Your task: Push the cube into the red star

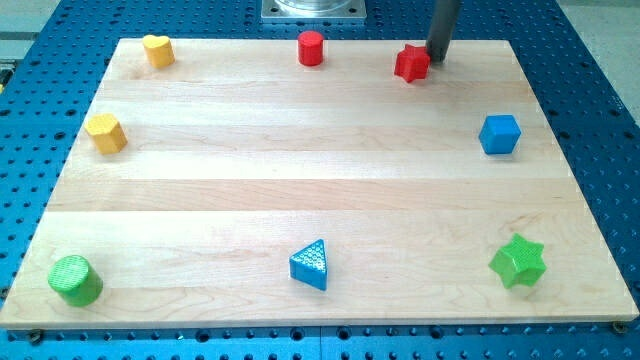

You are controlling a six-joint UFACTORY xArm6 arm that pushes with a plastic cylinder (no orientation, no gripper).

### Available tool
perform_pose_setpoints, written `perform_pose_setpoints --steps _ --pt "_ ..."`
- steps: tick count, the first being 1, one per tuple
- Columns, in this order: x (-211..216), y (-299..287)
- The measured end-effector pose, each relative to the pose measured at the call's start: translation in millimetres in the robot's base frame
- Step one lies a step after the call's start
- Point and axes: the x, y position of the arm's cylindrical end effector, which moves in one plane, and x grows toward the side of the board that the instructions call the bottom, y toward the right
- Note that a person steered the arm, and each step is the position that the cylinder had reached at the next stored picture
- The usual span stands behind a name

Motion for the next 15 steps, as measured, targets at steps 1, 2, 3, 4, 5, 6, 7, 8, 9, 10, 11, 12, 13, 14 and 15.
perform_pose_setpoints --steps 1,2,3,4,5,6,7,8,9,10,11,12,13,14,15 --pt "12 -45" --pt "55 -99" --pt "74 -114" --pt "115 -154" --pt "210 -129" --pt "285 -8" --pt "255 120" --pt "170 132" --pt "150 58" --pt "150 29" --pt "152 94" --pt "192 49" --pt "204 4" --pt "223 -37" --pt "262 -66"
